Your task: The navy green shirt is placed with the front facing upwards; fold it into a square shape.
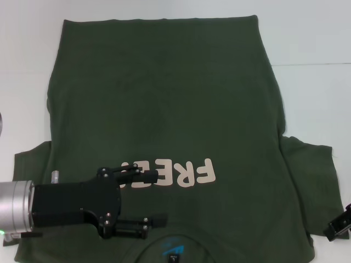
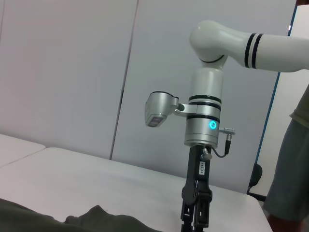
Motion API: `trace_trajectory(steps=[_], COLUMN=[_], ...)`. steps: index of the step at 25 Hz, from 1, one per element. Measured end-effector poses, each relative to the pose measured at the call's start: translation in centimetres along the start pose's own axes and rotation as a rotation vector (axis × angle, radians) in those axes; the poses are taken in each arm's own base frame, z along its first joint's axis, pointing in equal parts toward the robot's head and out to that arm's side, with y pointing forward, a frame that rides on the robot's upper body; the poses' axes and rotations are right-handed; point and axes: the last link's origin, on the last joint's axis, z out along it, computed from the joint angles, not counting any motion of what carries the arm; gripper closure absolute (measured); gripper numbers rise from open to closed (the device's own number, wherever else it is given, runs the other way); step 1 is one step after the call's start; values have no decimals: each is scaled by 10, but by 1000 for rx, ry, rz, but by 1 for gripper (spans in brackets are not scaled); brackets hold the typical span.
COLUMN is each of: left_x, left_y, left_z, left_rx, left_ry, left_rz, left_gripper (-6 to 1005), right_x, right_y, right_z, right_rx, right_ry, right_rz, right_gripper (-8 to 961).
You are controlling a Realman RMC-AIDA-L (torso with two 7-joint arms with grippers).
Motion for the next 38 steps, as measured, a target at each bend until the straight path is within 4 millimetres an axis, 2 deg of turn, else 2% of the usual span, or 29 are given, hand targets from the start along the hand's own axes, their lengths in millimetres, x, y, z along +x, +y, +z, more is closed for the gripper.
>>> trace_trajectory(steps=[2, 38], left_x=[0, -1], left_y=[0, -1], left_z=[0, 1], left_rx=[0, 7], left_ry=[0, 0], left_rz=[0, -1], left_gripper=[125, 125], right_x=[0, -1], right_y=[-1, -3], right_z=[-2, 0], right_rx=[4, 16], right_ry=[-5, 0], right_rz=[2, 8], right_gripper=[184, 178])
